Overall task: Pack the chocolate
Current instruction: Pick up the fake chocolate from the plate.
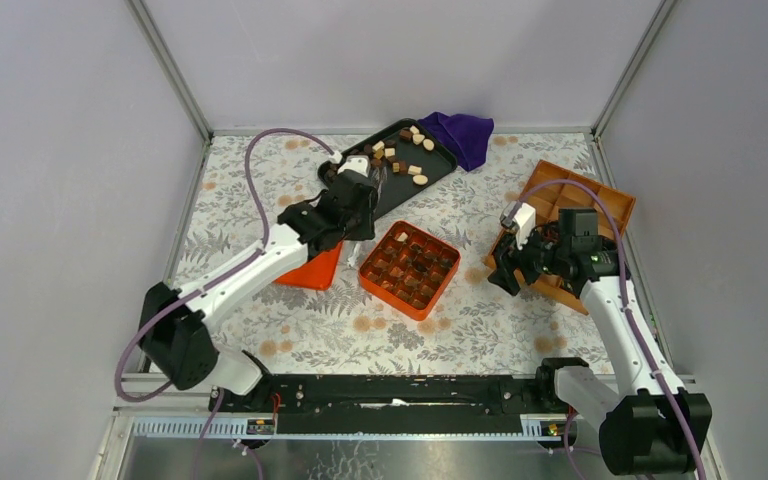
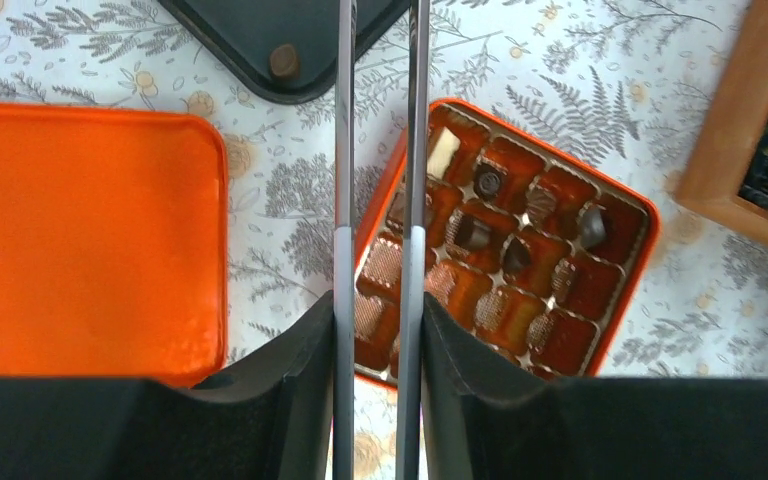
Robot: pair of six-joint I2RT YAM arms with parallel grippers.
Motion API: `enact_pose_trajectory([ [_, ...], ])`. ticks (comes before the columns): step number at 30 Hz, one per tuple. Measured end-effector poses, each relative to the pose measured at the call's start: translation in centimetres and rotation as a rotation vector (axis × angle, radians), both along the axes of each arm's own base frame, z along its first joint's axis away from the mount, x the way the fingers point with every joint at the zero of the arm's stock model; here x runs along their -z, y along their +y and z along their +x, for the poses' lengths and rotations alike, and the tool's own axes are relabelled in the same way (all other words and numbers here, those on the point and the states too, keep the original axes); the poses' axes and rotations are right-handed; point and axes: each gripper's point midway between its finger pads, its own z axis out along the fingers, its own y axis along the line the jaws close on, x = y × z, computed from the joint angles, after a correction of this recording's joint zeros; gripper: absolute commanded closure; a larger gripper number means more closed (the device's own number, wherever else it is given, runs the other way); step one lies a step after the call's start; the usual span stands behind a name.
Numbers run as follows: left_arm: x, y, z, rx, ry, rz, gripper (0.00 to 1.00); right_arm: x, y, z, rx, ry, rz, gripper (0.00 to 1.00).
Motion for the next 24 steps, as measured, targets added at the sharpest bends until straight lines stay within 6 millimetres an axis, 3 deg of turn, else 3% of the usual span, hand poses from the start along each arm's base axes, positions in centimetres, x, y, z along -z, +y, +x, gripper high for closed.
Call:
enact_pose_trajectory([
  [6,2.7,0.1,3.9,0.004,0.067,0.028,0.62,1.1,-0.2,-0.3,0.007,0.025,-0.012,0.17],
  [9,3.9,-1.1,6.7,0.007,0.082,0.028,0.62,1.4,-0.3,-0.2,0.01,0.037,-0.018,0.17],
  [14,6.0,-3.2,9.9,0.007,0.107,0.033,0.62,1.8,-0.4,-0.1,0.014,0.049,-0.03,0.17],
  [19,8.2,-4.1,11.6,-0.03,0.134,0.028,0.62,1.9,-0.4,-0.1,0.013,0.049,-0.032,0.17],
  [24,8.2,-4.8,13.2,-0.078,0.125,0.001,0.61,1.9,-0.4,-0.1,0.014,0.05,-0.033,0.17],
])
